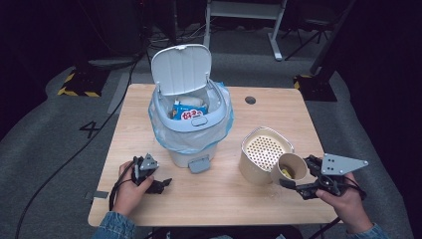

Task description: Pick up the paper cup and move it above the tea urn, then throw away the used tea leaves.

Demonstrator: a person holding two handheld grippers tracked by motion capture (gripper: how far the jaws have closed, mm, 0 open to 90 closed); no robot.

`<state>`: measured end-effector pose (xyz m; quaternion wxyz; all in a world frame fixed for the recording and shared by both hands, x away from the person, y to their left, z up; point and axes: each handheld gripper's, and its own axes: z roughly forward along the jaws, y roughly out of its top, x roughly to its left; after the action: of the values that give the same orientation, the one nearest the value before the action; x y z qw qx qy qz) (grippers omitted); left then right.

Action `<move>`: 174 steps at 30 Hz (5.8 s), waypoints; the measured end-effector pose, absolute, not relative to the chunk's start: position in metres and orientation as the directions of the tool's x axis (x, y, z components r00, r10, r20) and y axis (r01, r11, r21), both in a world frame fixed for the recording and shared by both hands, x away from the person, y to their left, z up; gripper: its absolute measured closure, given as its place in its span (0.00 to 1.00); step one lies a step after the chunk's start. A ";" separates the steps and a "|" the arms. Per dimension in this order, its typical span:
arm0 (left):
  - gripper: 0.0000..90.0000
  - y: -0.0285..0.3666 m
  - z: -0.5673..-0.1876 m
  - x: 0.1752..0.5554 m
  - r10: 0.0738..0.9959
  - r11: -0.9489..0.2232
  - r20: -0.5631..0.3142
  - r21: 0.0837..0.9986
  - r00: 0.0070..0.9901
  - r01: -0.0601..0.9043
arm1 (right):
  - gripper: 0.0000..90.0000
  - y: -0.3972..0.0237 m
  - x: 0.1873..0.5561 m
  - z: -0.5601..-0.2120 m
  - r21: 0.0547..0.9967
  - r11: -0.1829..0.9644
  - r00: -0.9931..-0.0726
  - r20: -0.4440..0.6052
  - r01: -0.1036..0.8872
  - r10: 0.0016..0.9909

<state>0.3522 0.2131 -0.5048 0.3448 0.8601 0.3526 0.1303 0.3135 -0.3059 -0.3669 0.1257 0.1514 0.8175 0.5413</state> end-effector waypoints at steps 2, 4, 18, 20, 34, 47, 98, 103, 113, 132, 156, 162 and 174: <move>0.13 0.213 -0.505 0.352 0.695 -0.516 -0.016 0.685 0.719 0.515 | 0.35 -0.305 0.318 -0.361 0.919 0.383 -0.919 -0.065 0.097 0.390; 0.13 0.213 -0.505 0.352 0.695 -0.516 -0.017 0.685 0.719 0.515 | 0.35 -0.304 0.324 -0.356 0.915 0.395 -0.911 -0.086 0.088 0.403; 0.13 0.213 -0.505 0.352 0.695 -0.516 -0.016 0.685 0.719 0.514 | 0.35 -0.306 0.358 -0.337 0.914 0.401 -0.880 -0.140 0.061 0.455; 0.13 0.213 -0.505 0.352 0.695 -0.516 -0.017 0.685 0.719 0.515 | 0.35 -0.306 0.362 -0.334 0.912 0.406 -0.875 -0.150 0.057 0.460; 0.13 0.213 -0.505 0.352 0.695 -0.516 -0.017 0.685 0.719 0.515 | 0.36 -0.307 0.397 -0.326 0.888 0.460 -0.856 -0.225 0.017 0.465; 0.13 0.213 -0.505 0.352 0.695 -0.516 -0.017 0.685 0.719 0.514 | 0.36 -0.310 0.412 -0.327 0.854 0.517 -0.835 -0.327 -0.061 0.442; 0.13 0.213 -0.505 0.352 0.696 -0.514 -0.019 0.685 0.718 0.517 | 0.39 -0.281 0.396 -0.355 0.132 0.939 -0.476 -0.879 -0.317 -0.037; 0.13 0.213 -0.505 0.352 0.695 -0.517 -0.016 0.685 0.719 0.514 | 0.39 -0.273 0.391 -0.362 -0.058 0.948 -0.371 -0.912 -0.314 -0.178; 0.13 0.213 -0.505 0.352 0.697 -0.514 -0.019 0.685 0.717 0.517 | 0.39 -0.256 0.376 -0.375 -0.422 0.865 -0.110 -0.879 -0.269 -0.463; 0.13 0.213 -0.505 0.352 0.696 -0.514 -0.018 0.685 0.718 0.516 | 0.39 -0.228 0.359 -0.387 -0.752 0.640 0.228 -0.658 -0.156 -0.718; 0.13 0.213 -0.505 0.352 0.696 -0.514 -0.018 0.685 0.717 0.516 | 0.38 -0.247 0.366 -0.354 -0.252 0.913 -0.103 -0.949 -0.322 -0.299; 0.13 0.213 -0.505 0.351 0.697 -0.513 -0.018 0.686 0.716 0.516 | 0.37 -0.269 0.379 -0.338 0.220 0.921 -0.411 -0.909 -0.323 0.072; 0.13 0.213 -0.505 0.351 0.698 -0.512 -0.020 0.686 0.716 0.518 | 0.36 -0.309 0.395 -0.339 0.855 0.516 -0.816 -0.260 0.055 0.517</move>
<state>0.3510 0.2134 -0.5049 0.3452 0.8596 0.3536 0.1303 0.3951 -0.3094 -0.3386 0.2505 0.1715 0.8339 0.4609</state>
